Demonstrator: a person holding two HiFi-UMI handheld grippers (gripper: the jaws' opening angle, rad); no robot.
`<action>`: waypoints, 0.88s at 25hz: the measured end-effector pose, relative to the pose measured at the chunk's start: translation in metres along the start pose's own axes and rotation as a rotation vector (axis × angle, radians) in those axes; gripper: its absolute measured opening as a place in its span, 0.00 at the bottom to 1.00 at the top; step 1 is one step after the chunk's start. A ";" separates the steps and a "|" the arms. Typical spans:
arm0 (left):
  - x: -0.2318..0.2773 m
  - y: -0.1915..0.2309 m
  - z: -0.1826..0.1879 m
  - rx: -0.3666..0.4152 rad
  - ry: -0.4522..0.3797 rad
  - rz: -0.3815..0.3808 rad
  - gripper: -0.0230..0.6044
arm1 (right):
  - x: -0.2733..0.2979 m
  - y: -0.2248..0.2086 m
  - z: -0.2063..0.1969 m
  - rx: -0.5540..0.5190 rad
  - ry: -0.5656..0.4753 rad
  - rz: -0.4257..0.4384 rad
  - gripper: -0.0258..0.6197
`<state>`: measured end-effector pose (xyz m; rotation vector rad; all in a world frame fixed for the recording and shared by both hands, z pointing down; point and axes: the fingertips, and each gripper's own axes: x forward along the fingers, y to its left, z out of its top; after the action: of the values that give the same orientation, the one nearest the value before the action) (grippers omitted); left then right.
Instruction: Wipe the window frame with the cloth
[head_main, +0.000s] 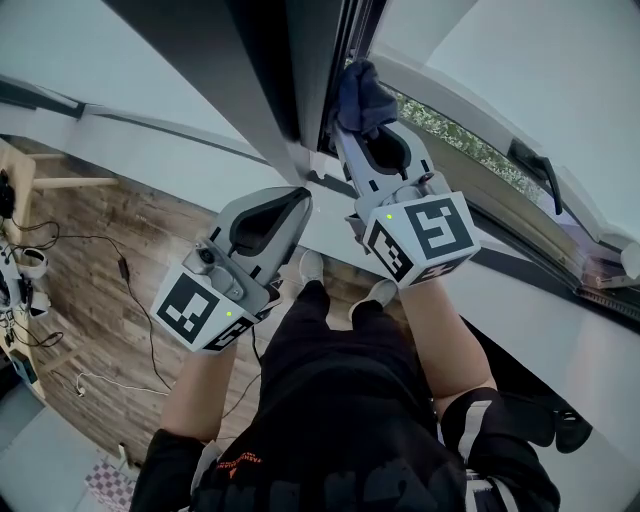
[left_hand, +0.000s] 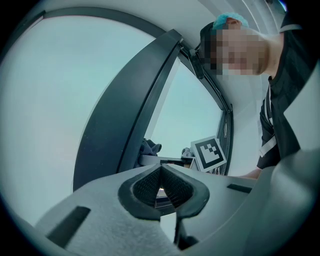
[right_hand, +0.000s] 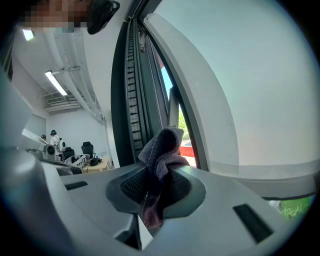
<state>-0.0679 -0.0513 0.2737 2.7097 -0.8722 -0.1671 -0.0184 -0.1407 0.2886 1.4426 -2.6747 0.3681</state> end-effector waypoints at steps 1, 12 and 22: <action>0.000 0.000 -0.001 -0.002 0.002 0.001 0.07 | 0.001 0.000 -0.003 0.002 0.005 -0.001 0.13; 0.000 0.006 -0.017 -0.021 0.022 0.002 0.07 | 0.009 -0.008 -0.039 0.034 0.052 -0.016 0.13; 0.000 0.010 -0.025 -0.033 0.033 0.001 0.07 | 0.015 -0.013 -0.070 0.087 0.108 -0.023 0.13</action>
<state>-0.0687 -0.0536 0.3004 2.6739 -0.8545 -0.1354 -0.0192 -0.1419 0.3614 1.4305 -2.5846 0.5512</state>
